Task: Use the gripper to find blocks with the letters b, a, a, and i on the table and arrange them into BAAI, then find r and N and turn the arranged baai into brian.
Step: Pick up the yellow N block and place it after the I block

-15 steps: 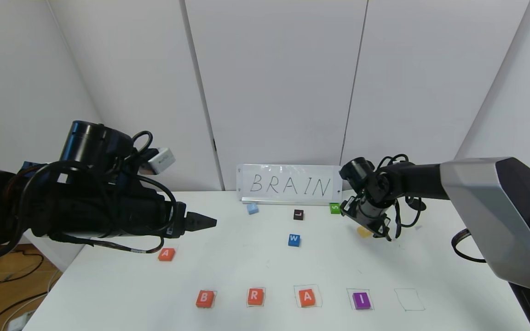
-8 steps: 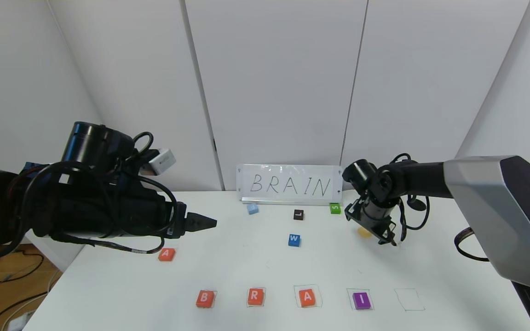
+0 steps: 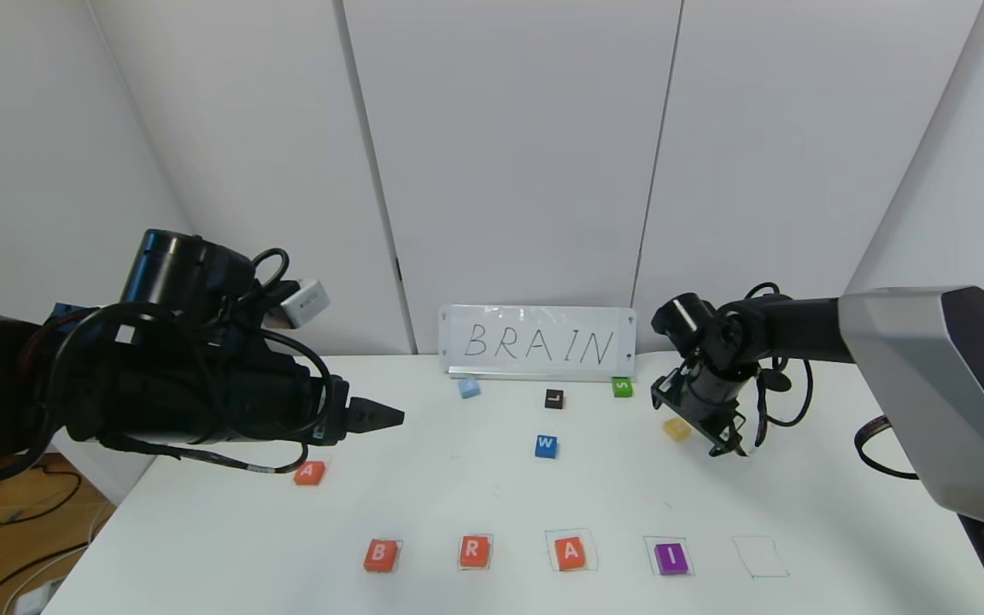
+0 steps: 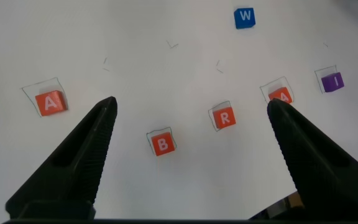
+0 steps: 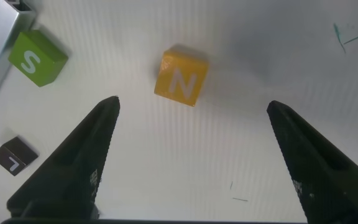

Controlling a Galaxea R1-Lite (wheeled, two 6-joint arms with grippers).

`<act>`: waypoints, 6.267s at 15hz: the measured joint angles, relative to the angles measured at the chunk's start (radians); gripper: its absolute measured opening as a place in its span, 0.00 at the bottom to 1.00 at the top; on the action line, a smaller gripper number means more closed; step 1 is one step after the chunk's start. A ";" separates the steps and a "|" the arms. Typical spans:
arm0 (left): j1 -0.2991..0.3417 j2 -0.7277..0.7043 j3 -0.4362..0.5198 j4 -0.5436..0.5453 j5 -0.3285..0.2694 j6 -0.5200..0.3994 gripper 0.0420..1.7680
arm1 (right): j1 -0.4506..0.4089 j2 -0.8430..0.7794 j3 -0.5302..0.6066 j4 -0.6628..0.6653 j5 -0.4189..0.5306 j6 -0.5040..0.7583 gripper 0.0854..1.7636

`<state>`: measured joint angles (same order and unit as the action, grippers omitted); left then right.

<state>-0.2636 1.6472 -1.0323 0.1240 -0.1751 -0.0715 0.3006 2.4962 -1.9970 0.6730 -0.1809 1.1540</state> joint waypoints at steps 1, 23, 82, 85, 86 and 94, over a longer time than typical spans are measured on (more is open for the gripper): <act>0.000 0.002 0.000 0.000 0.000 0.000 0.97 | -0.001 0.001 0.000 -0.005 -0.001 -0.006 0.97; 0.001 0.007 0.000 0.000 0.000 0.006 0.97 | 0.013 0.063 0.000 -0.043 -0.109 -0.128 0.97; -0.002 0.001 0.000 0.000 0.000 0.007 0.97 | -0.011 -0.163 0.180 0.086 -0.101 -0.321 0.28; -0.003 -0.002 0.000 0.000 0.000 0.007 0.97 | -0.010 -0.230 0.310 -0.019 -0.097 -0.396 0.28; -0.003 -0.002 0.000 0.000 0.000 0.007 0.97 | -0.009 -0.253 0.371 -0.081 -0.093 -0.427 0.28; -0.003 0.001 0.002 0.000 0.000 0.007 0.97 | -0.010 -0.446 0.806 -0.406 0.012 -0.664 0.28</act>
<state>-0.2670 1.6487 -1.0304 0.1240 -0.1747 -0.0640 0.2904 2.0498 -1.1911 0.2670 -0.1685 0.4896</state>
